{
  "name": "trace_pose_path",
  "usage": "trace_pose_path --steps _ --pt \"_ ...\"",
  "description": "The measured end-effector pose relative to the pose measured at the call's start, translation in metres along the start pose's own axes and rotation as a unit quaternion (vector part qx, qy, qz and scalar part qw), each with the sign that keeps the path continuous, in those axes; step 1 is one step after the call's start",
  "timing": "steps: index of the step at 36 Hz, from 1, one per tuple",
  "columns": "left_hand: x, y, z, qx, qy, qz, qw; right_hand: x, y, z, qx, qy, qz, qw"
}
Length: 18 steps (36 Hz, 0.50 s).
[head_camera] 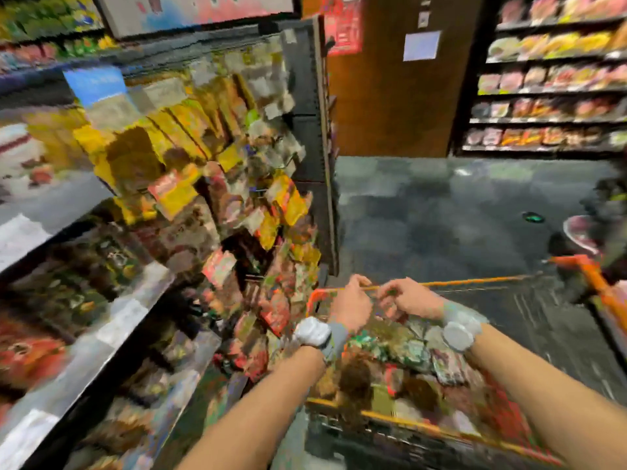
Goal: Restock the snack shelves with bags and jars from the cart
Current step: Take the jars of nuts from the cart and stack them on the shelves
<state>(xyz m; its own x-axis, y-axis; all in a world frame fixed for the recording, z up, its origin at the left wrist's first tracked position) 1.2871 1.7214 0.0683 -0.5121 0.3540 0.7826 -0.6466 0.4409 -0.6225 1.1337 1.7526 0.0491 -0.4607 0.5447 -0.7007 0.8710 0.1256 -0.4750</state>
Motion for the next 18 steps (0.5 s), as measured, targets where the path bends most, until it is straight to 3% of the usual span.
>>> trace_pose_path --steps 4,8,14,18 --pt "0.013 0.055 0.029 -0.095 0.012 0.038 0.995 0.060 -0.046 0.003 0.037 0.053 -0.009 0.998" --pt "0.018 0.122 0.063 -0.156 -0.045 0.054 0.985 0.134 -0.095 0.017 0.046 0.108 0.011 0.993" --pt "-0.025 0.195 0.085 -0.196 -0.102 0.070 0.973 0.220 -0.116 0.047 0.067 0.189 -0.035 0.979" --pt "-0.036 0.217 0.089 -0.219 -0.115 0.067 0.967 0.265 -0.107 0.065 0.040 0.231 -0.054 0.971"
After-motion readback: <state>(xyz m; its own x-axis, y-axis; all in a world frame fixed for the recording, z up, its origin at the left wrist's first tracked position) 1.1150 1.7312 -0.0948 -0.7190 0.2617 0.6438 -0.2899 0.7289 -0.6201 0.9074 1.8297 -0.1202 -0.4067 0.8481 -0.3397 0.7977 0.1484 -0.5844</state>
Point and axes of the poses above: each hand's wrist, its own z-axis towards the middle knuckle, its own y-axis out of the palm, x = y × z, the point moved 3 cm from there along z, towards the middle knuckle, and after that the axes turned 12 degrees about y, right-handed, at the moved point
